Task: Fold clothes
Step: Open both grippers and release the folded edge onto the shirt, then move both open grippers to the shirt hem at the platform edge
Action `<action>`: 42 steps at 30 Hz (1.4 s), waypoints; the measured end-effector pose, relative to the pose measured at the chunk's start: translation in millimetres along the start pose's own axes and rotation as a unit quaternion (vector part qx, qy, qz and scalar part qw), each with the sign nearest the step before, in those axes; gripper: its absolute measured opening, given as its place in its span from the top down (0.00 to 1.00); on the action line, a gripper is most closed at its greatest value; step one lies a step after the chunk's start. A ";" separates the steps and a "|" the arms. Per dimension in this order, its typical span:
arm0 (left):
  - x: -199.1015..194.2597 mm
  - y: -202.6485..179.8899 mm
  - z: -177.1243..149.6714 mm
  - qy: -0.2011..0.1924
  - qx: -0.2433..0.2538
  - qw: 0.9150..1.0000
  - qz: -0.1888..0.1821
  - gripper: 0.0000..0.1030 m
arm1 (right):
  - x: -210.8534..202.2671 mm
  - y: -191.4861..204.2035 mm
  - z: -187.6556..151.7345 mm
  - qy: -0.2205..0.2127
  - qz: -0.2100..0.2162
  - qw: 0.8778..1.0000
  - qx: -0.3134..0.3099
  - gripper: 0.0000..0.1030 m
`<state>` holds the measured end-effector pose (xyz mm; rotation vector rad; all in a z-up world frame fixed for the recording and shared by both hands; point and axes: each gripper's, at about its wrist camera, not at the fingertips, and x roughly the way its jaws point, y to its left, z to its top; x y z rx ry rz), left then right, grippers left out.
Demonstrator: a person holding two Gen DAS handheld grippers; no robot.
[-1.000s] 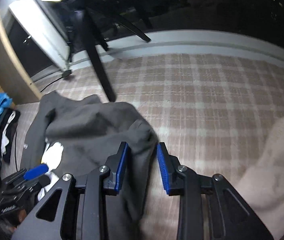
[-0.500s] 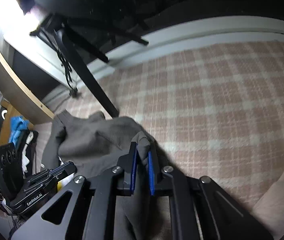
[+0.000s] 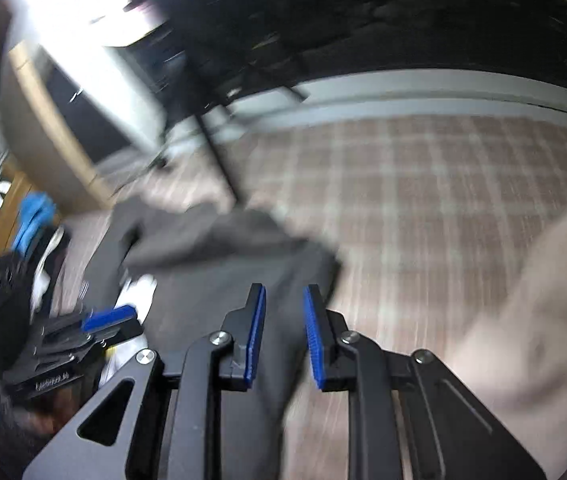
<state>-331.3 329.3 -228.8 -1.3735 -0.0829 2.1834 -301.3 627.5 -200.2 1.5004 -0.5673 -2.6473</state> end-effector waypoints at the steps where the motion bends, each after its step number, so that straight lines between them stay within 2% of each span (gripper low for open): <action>1: -3.8 -5.0 -9.1 0.006 0.004 1.000 -0.005 0.69 | -5.8 4.1 -15.0 0.008 -0.004 1.000 -0.013 0.81; 5: 9.7 -12.6 -29.6 0.049 -0.008 0.999 -0.019 0.69 | -19.4 12.6 -71.2 0.042 -0.015 0.998 -0.041 0.81; 7: 11.6 -14.3 -30.4 0.049 -0.004 0.999 -0.018 0.72 | -16.4 9.9 -93.6 0.057 -0.016 0.998 -0.034 0.81; 9: 13.4 -16.0 -31.2 0.050 0.001 0.999 -0.017 0.85 | -12.0 12.4 -101.9 0.057 -0.016 0.998 -0.034 0.81; 10: 14.4 -16.9 -31.6 0.050 0.003 0.999 -0.017 0.97 | -10.4 14.6 -104.3 0.055 -0.018 0.998 -0.037 0.81; 13: 17.0 -19.3 -32.8 0.050 0.011 0.999 -0.016 0.99 | -6.8 25.5 -107.4 0.051 -0.030 0.996 -0.065 0.81; 16: 3.3 -15.4 -29.1 0.036 0.023 0.999 -0.009 0.99 | -12.8 27.3 -108.3 0.055 -0.016 0.996 -0.065 0.81; 19: 2.0 -9.1 -28.7 0.041 0.016 0.999 -0.013 0.99 | -20.7 27.0 -109.0 0.060 0.001 0.996 -0.059 0.80; 21: 1.2 -4.8 -28.4 0.045 0.011 0.999 -0.016 0.99 | -24.9 25.7 -111.3 0.056 -0.015 0.996 -0.061 0.72; 23: 0.5 -0.7 -28.2 0.049 0.006 0.999 -0.019 0.99 | -22.4 25.8 -113.6 0.056 -0.017 0.996 -0.063 0.71; 24: 3.2 -3.2 -30.2 0.056 0.007 0.998 -0.020 0.97 | -18.4 27.7 -113.8 0.059 -0.013 0.996 -0.064 0.71; 25: 5.9 -5.9 -32.3 0.063 0.012 0.998 -0.020 0.89 | -14.3 30.3 -113.7 0.060 -0.011 0.996 -0.067 0.71; 26: 8.4 -8.5 -34.4 0.071 0.017 0.997 -0.020 0.85 | -10.2 33.7 -113.8 0.059 -0.015 0.995 -0.075 0.71; 27: 6.2 -8.7 -34.6 0.068 0.019 0.997 -0.016 0.85 | -6.8 37.0 -114.7 0.059 -0.021 0.994 -0.087 0.72; 28: 4.0 -8.9 -34.8 0.066 0.021 0.998 -0.013 0.85 | -3.2 39.7 -115.8 0.062 -0.031 0.993 -0.099 0.83; 29: 1.8 -9.1 -35.1 0.064 0.024 0.998 -0.009 0.85 | -1.0 41.0 -116.3 0.068 -0.046 0.991 -0.108 0.87; 35: -11.9 -9.7 -36.3 0.051 0.032 0.998 0.005 0.83 | -23.7 27.6 -109.7 0.080 -0.075 0.990 -0.089 0.86; 40: -23.3 -16.9 -45.8 0.044 0.042 0.998 -0.027 0.81 | -33.2 36.3 -99.9 0.035 -0.016 0.997 -0.073 0.85; 42: -21.7 -21.3 -51.7 0.051 0.046 0.997 -0.027 0.80 | -32.9 40.1 -97.2 0.023 0.007 0.998 -0.066 0.85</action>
